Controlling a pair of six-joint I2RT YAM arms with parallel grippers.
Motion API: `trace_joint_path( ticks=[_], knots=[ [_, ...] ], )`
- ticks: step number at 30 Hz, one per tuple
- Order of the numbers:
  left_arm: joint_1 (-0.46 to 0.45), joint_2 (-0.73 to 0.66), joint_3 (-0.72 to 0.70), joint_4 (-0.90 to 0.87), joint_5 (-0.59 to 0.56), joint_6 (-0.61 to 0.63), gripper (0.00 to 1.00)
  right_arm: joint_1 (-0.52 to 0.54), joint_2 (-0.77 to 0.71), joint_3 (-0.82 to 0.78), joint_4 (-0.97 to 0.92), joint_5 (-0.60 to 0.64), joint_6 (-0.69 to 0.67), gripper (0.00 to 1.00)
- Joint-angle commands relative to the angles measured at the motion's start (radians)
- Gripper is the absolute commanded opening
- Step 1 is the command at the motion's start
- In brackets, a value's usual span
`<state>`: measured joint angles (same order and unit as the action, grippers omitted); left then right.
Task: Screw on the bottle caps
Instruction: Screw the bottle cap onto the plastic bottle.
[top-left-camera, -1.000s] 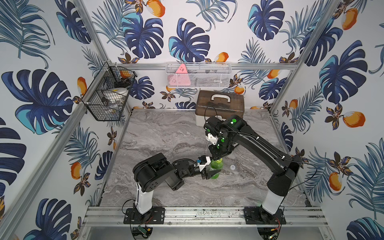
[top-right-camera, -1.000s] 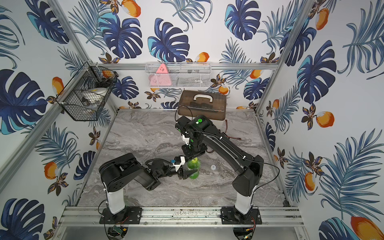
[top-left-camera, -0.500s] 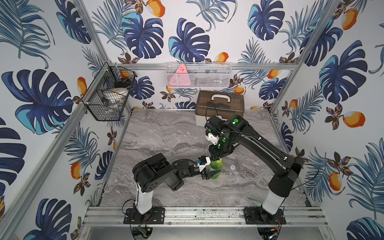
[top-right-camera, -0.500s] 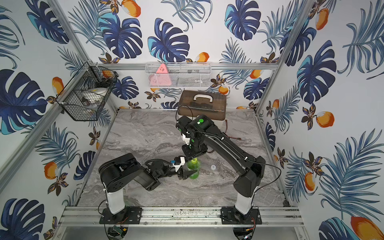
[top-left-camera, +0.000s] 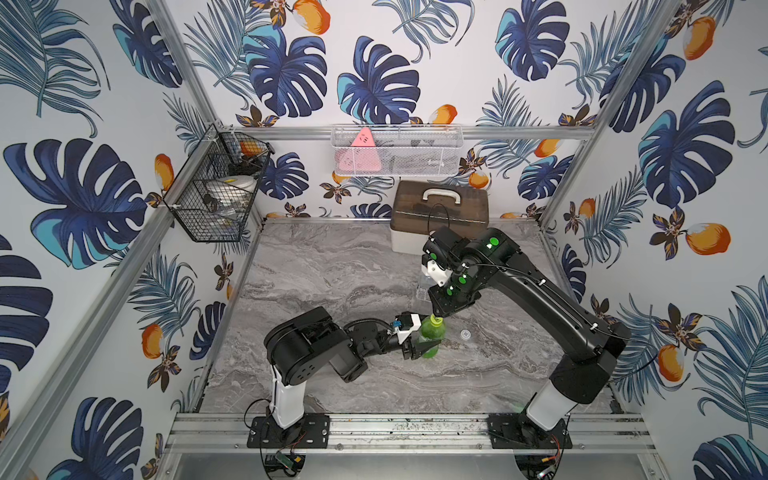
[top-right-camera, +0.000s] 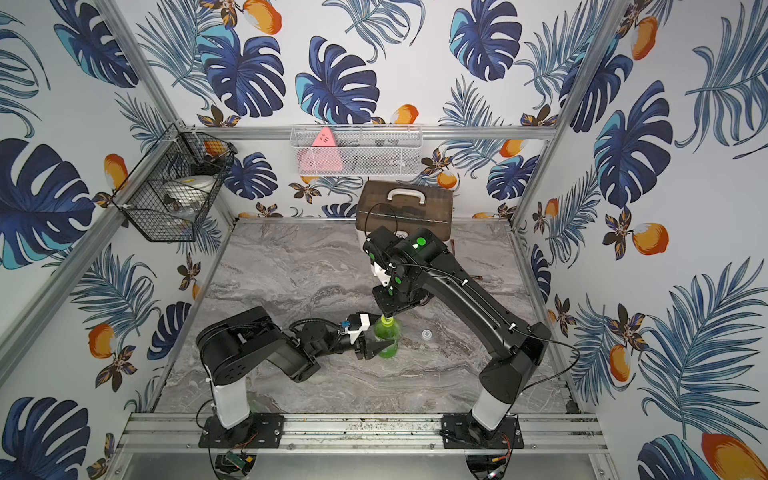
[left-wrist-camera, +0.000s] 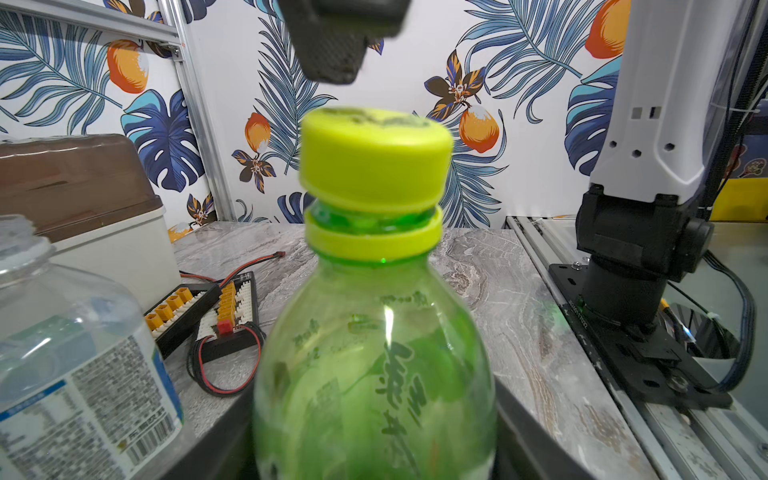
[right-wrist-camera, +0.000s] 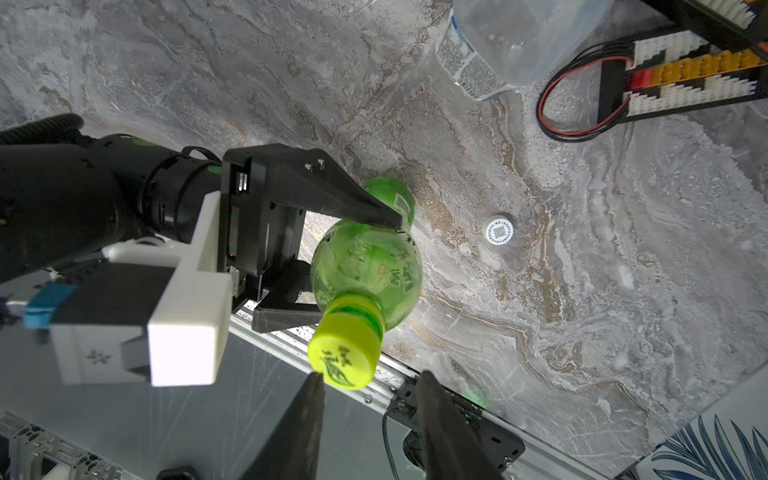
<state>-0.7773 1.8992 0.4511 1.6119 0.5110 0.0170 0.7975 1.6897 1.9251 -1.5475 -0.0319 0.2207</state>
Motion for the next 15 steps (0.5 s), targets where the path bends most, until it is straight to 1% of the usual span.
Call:
trace_joint_path(
  ticks=[1, 15],
  knots=[
    [-0.002, 0.012, -0.014, -0.064, 0.032, 0.007, 0.69, 0.0, -0.002, -0.004, 0.016, -0.005, 0.011, 0.37],
    [-0.003, 0.011, -0.014, -0.064, 0.031, 0.008, 0.69, -0.024, -0.01, -0.089, 0.033, 0.011, 0.011, 0.29]
  ],
)
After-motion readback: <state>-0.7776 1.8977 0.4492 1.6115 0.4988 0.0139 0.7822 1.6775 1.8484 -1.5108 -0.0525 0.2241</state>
